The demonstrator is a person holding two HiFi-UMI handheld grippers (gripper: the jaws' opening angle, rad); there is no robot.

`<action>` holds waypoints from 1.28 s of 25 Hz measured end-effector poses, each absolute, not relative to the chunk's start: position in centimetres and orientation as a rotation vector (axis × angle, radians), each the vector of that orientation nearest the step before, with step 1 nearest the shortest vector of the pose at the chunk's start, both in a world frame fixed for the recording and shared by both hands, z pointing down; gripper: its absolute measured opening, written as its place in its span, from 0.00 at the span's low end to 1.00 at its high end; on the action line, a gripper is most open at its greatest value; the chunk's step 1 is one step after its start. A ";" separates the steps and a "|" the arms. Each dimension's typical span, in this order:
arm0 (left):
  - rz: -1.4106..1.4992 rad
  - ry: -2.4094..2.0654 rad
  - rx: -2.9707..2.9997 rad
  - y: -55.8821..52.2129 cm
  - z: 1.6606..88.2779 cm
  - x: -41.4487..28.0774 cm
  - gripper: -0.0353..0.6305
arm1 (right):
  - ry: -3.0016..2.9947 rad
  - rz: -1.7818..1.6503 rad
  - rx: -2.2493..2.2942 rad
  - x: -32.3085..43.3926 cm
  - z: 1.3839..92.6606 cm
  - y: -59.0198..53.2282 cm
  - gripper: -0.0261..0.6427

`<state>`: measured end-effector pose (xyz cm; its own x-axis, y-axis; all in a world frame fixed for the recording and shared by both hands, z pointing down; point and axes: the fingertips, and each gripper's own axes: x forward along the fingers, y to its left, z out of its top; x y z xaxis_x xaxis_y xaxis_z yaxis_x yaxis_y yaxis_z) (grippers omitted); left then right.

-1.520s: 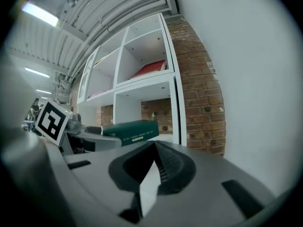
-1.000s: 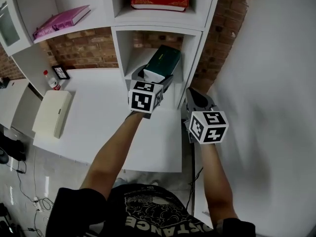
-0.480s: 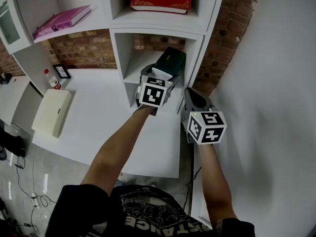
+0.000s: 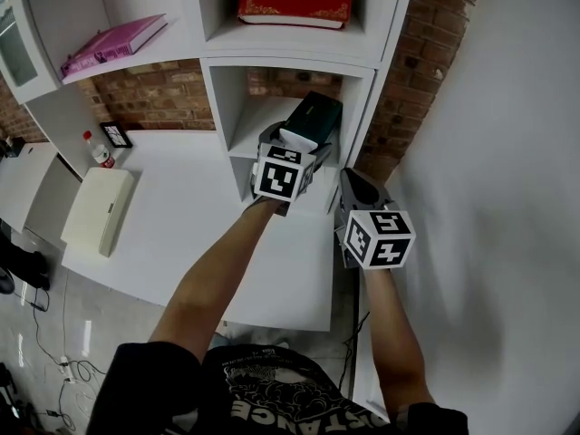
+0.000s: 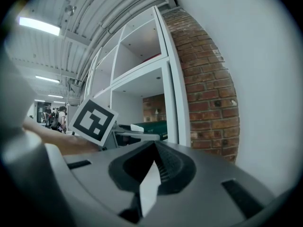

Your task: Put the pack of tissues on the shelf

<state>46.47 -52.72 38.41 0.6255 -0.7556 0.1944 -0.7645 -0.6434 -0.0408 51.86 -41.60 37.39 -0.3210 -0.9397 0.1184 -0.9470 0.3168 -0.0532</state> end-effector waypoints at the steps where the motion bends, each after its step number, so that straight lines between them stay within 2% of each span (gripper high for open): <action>1: 0.298 -1.298 2.792 -52.7 38.4 46.4 0.77 | -2.496 0.173 1.791 51.8 37.4 -41.6 0.05; 5: 0.244 -1.273 2.768 -52.3 38.4 46.0 0.79 | -2.503 0.180 1.784 51.4 37.6 -41.4 0.05; 16: 0.224 -1.213 2.842 -50.3 36.6 43.8 0.77 | -2.495 0.209 1.783 49.6 38.3 -41.2 0.05; 23: 0.200 -1.147 2.902 -47.9 35.3 40.0 0.63 | -2.484 0.182 1.810 47.2 37.1 -40.8 0.05; 25: 0.196 -1.140 2.915 -47.4 35.2 38.4 0.56 | -2.482 0.171 1.817 46.2 36.6 -40.8 0.05; 32: 0.205 -1.099 2.963 -45.6 34.7 33.2 0.46 | -2.476 0.140 1.829 42.3 35.3 -40.1 0.05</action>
